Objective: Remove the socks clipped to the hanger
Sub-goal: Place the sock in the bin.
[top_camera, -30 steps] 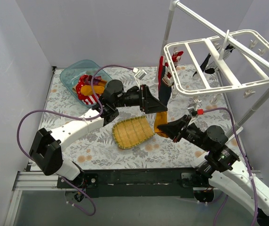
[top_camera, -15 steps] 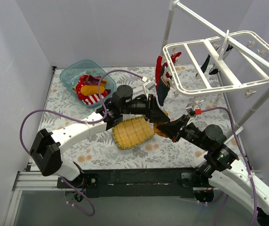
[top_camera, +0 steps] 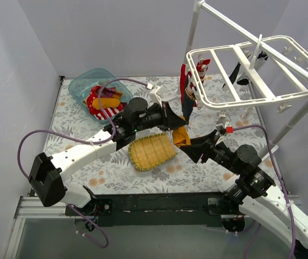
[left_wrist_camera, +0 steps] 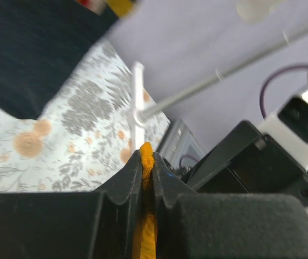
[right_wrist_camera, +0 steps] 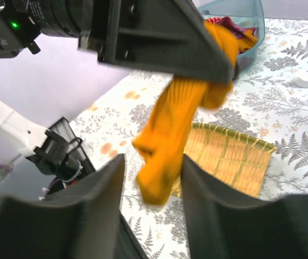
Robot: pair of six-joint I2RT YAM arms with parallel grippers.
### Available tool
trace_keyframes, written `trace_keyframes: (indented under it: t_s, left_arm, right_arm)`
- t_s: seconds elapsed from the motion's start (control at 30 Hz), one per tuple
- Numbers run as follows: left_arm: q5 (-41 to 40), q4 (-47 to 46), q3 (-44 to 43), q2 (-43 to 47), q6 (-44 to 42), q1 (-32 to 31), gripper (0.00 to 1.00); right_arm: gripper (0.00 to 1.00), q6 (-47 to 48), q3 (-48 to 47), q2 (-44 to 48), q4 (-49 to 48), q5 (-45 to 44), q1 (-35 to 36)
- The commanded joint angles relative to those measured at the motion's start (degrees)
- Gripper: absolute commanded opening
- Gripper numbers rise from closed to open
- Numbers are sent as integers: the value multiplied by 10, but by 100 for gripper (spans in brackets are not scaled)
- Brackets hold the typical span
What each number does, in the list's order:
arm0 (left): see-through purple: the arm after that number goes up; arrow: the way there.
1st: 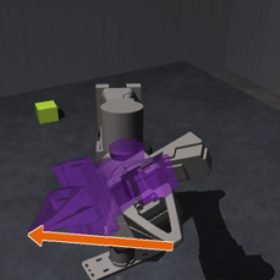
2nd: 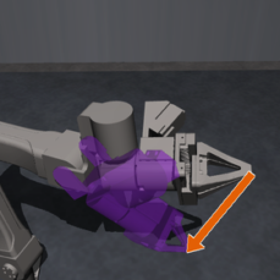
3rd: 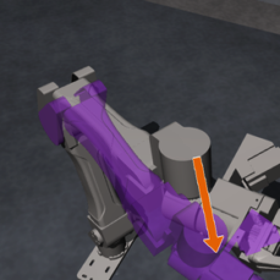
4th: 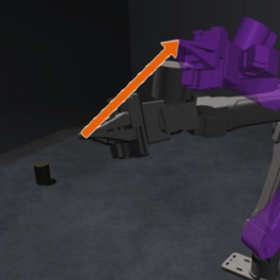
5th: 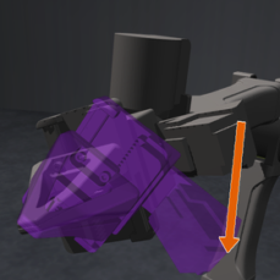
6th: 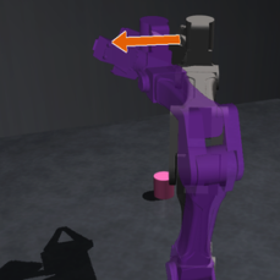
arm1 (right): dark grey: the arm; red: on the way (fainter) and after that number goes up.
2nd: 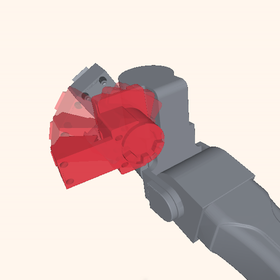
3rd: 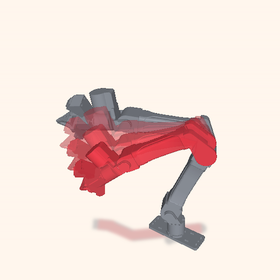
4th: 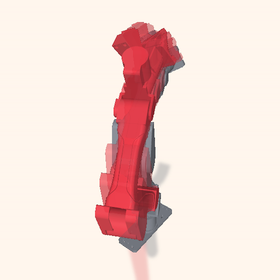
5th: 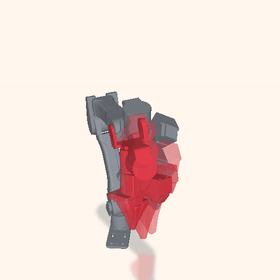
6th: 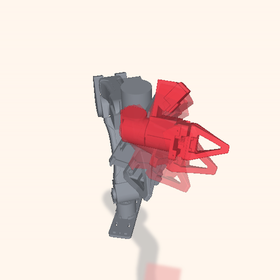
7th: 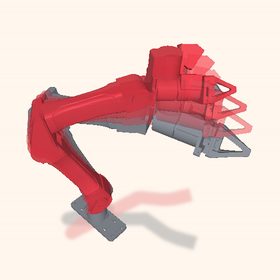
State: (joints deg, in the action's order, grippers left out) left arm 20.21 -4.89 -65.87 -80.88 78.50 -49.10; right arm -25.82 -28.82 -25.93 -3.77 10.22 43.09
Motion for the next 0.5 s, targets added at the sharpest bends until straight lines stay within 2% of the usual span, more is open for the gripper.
trace_keyframes:
  t_s: [0.0,0.33,0.47]
  left_arm:
    - [-134,33,10,49,30,54,0]
    - [-195,20,0,25,74,211,0]
    - [-286,28,-43,-23,64,263,0]
  right_arm:
    - [57,5,10,32,-2,-41,1]
    - [65,-13,44,53,-30,-136,1]
    - [68,-27,53,46,-53,-167,1]
